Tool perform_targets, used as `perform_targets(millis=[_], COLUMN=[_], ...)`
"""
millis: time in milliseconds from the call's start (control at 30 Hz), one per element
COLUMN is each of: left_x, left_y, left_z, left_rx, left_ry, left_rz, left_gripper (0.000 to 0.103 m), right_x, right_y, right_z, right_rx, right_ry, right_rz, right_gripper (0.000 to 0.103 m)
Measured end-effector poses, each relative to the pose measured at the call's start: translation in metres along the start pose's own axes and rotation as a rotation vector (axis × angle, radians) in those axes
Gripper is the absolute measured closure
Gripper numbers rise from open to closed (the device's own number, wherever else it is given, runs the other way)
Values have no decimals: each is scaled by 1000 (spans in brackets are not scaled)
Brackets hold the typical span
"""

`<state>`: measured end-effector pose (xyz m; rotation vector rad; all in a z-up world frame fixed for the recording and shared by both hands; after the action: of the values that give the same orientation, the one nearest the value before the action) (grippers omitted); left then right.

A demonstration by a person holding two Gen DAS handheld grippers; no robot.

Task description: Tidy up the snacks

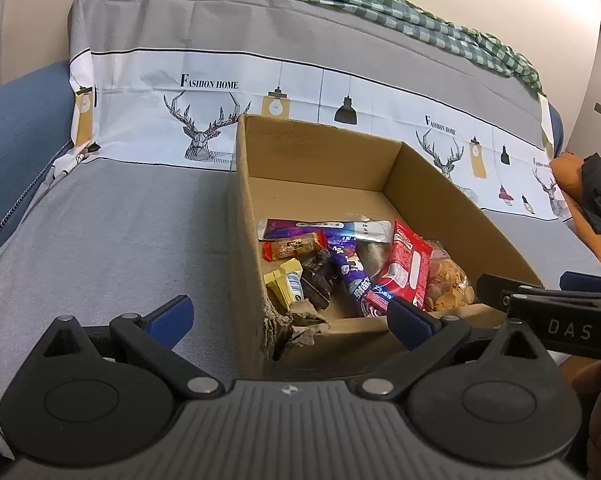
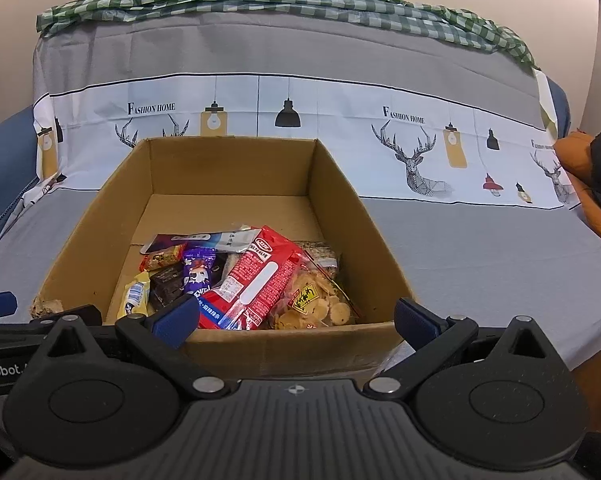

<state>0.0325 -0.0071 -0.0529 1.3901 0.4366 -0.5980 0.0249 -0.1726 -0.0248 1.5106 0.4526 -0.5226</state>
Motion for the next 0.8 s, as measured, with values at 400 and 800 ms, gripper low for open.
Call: perform_targets(millis=[400,800], left_x=[0,1], left_y=[0,0], left_z=[0,1], left_rx=[-3,-4], left_ry=[-1,0], left_rz=[-2,-2], left_gripper=[0,0], right_x=[-1,0], right_y=[-1,0], right_z=[0,0], right_rx=[-2,-3], right_ry=[-4,-4], right_rz=[0,3], right_gripper=[1,1])
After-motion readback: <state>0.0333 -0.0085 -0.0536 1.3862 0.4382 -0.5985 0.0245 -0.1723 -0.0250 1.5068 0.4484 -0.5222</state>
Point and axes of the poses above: each gripper's, at about its wrist camera, not at the fingertips, and x roughly the way its jaws point, z to its right, y to its top, the point moved 7 cm from there along x, roughly the way its jaws point, and after that the axes turned 4 degrees about x, right-handed, at the moved point
